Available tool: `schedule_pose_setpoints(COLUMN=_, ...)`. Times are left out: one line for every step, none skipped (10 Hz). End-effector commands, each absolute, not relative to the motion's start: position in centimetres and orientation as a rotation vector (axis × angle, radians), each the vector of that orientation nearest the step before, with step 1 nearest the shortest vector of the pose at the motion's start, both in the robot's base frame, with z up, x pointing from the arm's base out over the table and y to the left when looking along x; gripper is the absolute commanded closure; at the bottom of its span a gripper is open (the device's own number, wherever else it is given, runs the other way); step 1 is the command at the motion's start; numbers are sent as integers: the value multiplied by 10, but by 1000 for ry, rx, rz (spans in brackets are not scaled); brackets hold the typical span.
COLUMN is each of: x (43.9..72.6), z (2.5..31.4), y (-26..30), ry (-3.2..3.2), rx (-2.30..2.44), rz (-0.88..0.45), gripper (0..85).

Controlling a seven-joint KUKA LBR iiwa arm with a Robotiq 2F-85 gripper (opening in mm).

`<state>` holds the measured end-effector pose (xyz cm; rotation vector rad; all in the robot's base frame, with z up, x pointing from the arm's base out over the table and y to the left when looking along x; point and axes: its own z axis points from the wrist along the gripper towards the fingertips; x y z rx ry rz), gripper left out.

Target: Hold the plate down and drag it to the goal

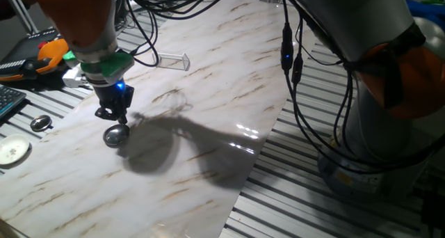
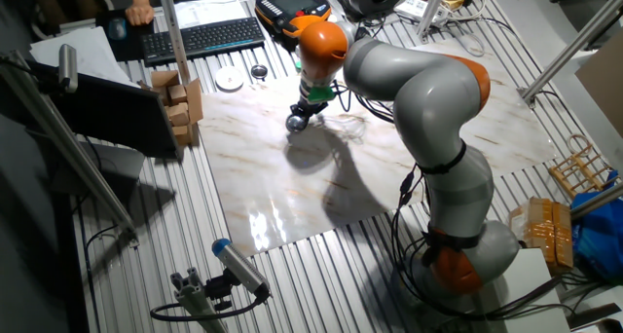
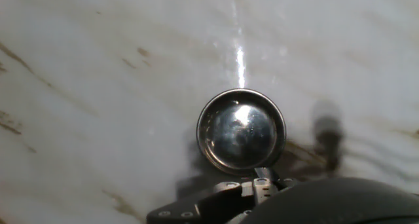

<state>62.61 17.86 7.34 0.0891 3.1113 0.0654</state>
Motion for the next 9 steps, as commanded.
schedule_pose_setpoints(x=626, z=73, y=178, ry=3106, rx=122, rz=62, gripper=850)
schedule_pose_setpoints(x=626, z=73, y=178, ry=3103, rx=154, rz=36, gripper=850)
schedule_pose_setpoints(x=626, z=73, y=178, ry=3115, rx=167, rz=4, gripper=850)
schedule_pose_setpoints(x=626, z=73, y=178, ry=3121, rx=184, rz=25, gripper=850)
schedule_pose_setpoints(x=626, z=73, y=178, ry=3108, rx=164, rz=55, gripper=850)
schedule_pose_setpoints(x=626, z=73, y=178, ry=3086, rx=126, rz=70, gripper=850)
schedule_pose_setpoints(x=626, z=73, y=178, ry=3066, rx=65, rz=69, gripper=850)
schedule_pose_setpoints(x=626, z=73, y=178, ry=3055, rx=-1, rz=56, gripper=850)
schedule_pose_setpoints(x=626, z=73, y=178, ry=3058, rx=-32, rz=51, gripper=850)
